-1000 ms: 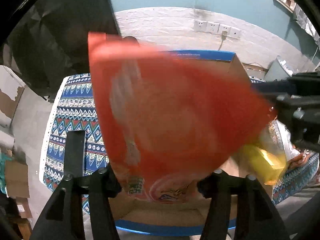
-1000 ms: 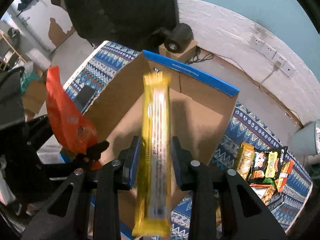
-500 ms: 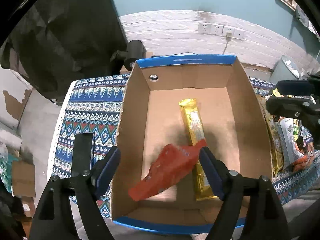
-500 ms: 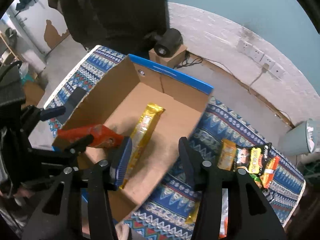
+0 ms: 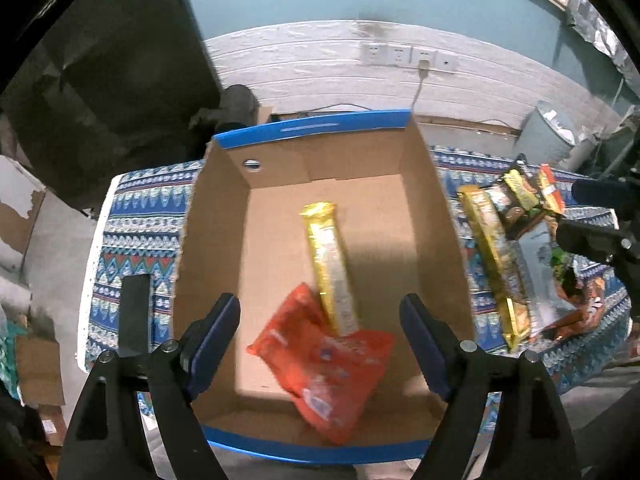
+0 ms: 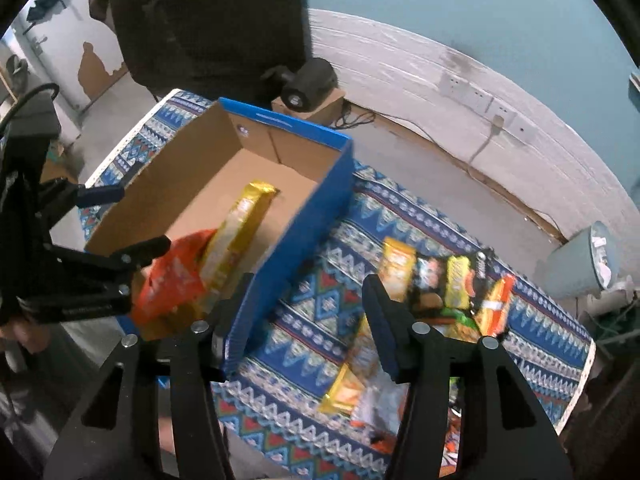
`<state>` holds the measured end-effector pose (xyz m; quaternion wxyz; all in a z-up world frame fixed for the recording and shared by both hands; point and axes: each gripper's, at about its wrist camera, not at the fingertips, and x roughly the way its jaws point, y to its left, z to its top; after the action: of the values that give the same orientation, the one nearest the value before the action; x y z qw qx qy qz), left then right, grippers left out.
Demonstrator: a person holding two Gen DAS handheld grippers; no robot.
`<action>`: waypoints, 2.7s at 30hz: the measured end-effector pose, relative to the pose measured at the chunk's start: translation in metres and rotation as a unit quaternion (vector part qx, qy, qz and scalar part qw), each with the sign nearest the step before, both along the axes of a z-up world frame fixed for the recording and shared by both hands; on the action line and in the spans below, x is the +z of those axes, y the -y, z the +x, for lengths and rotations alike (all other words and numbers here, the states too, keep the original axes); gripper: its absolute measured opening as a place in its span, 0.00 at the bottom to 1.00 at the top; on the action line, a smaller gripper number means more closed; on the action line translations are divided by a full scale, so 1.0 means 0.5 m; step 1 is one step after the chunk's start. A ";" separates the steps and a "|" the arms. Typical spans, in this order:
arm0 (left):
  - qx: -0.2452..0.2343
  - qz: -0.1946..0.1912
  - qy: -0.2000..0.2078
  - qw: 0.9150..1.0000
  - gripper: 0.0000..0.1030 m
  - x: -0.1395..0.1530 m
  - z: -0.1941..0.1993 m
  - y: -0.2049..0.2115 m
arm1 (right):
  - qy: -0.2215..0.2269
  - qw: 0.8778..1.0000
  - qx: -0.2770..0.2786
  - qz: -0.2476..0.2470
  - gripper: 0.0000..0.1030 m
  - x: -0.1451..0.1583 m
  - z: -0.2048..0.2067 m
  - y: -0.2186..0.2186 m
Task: Organize snacks
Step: 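Move both tools back over the snack pile, then grasp the white printed bag with the left tool while the right tool grasps the orange octopus bag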
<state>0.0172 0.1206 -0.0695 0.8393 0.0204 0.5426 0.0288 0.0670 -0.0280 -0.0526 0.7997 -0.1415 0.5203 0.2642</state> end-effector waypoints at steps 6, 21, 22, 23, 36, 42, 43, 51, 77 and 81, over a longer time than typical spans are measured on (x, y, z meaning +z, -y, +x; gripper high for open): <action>-0.028 -0.007 -0.009 1.000 0.81 0.003 0.002 0.063 | -0.004 1.000 -0.023 -0.002 0.53 -0.014 -0.007 0.075; -0.102 0.006 -0.030 0.994 0.81 -0.008 0.003 0.222 | -0.026 0.997 -0.074 -0.006 0.53 -0.068 -0.025 0.258; -0.104 0.006 -0.033 0.994 0.81 -0.012 0.003 0.231 | -0.029 0.997 -0.076 -0.008 0.53 -0.075 -0.026 0.271; -0.107 0.005 -0.036 0.994 0.81 -0.016 0.002 0.241 | -0.032 0.996 -0.078 -0.010 0.53 -0.082 -0.029 0.285; -0.145 -0.016 -0.083 0.986 0.81 -0.086 -0.008 0.339 | -0.070 0.992 -0.092 -0.039 0.55 -0.182 -0.058 0.408; -0.175 0.001 -0.084 0.981 0.81 -0.105 -0.014 0.386 | -0.094 0.991 -0.087 -0.033 0.62 -0.221 -0.067 0.439; -0.178 0.002 -0.088 0.980 0.81 -0.112 -0.014 0.392 | -0.099 0.991 -0.084 -0.032 0.62 -0.226 -0.067 0.441; -0.174 -0.027 -0.119 0.977 0.81 -0.145 -0.009 0.404 | -0.142 0.986 -0.080 -0.031 0.73 -0.261 -0.079 0.463; -0.197 -0.014 -0.136 0.971 0.81 -0.188 -0.011 0.423 | -0.058 0.976 0.116 -0.173 0.78 -0.299 -0.172 0.344; -0.186 -0.022 -0.144 0.972 0.81 -0.201 -0.007 0.415 | -0.054 0.968 0.128 -0.208 0.79 -0.337 -0.177 0.317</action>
<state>0.0139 -0.0871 -0.1698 0.7431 0.1065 0.6451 -0.1424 -0.0213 -0.1866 -0.2210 0.6828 -0.3559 0.5838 0.2575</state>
